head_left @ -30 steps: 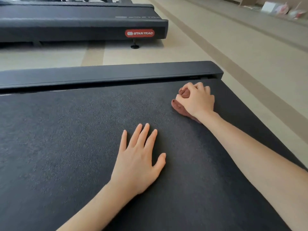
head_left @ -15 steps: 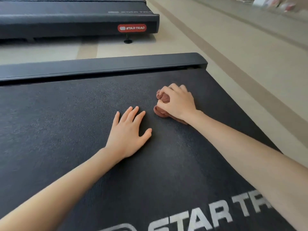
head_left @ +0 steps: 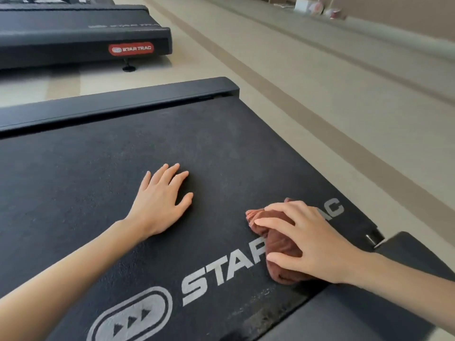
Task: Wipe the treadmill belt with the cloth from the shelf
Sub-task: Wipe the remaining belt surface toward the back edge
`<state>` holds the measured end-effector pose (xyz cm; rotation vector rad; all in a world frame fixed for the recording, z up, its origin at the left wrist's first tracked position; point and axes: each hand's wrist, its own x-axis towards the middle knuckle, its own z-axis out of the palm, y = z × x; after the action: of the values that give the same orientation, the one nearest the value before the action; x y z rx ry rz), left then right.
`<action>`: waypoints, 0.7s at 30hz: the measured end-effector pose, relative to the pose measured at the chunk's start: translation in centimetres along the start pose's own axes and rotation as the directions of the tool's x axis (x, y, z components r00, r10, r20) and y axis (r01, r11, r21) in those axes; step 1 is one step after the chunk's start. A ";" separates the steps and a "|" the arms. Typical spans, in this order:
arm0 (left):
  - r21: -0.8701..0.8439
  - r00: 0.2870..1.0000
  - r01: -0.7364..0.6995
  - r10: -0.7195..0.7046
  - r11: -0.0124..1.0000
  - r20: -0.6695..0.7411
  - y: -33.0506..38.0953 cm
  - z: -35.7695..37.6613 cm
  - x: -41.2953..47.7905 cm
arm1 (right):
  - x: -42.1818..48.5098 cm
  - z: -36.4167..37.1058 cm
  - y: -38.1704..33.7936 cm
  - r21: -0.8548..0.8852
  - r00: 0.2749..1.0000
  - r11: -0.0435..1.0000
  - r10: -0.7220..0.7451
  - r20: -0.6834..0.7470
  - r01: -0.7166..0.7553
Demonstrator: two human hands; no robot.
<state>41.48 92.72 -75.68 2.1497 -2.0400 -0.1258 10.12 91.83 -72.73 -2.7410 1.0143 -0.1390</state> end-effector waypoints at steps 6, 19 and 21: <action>-0.036 0.960 -0.280 0.279 0.959 -0.025 6.4 0.1 -2.3 | -3.2 -0.7 -1.3 -0.060 0.981 0.988 0.151 0.120 -0.144; -0.052 0.942 -0.336 0.337 0.940 -0.006 8.2 2.4 -4.2 | 2.5 -2.0 3.6 -0.032 0.974 0.977 -0.208 0.088 0.212; -0.050 0.947 -0.322 0.322 0.945 -0.007 7.6 2.2 -4.3 | 2.7 -2.4 3.5 -0.068 0.977 0.978 -0.193 0.096 0.200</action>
<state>33.39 96.54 -76.71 1.7563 -2.3283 -0.1327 9.55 87.05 -71.18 -2.8853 0.7397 -0.0088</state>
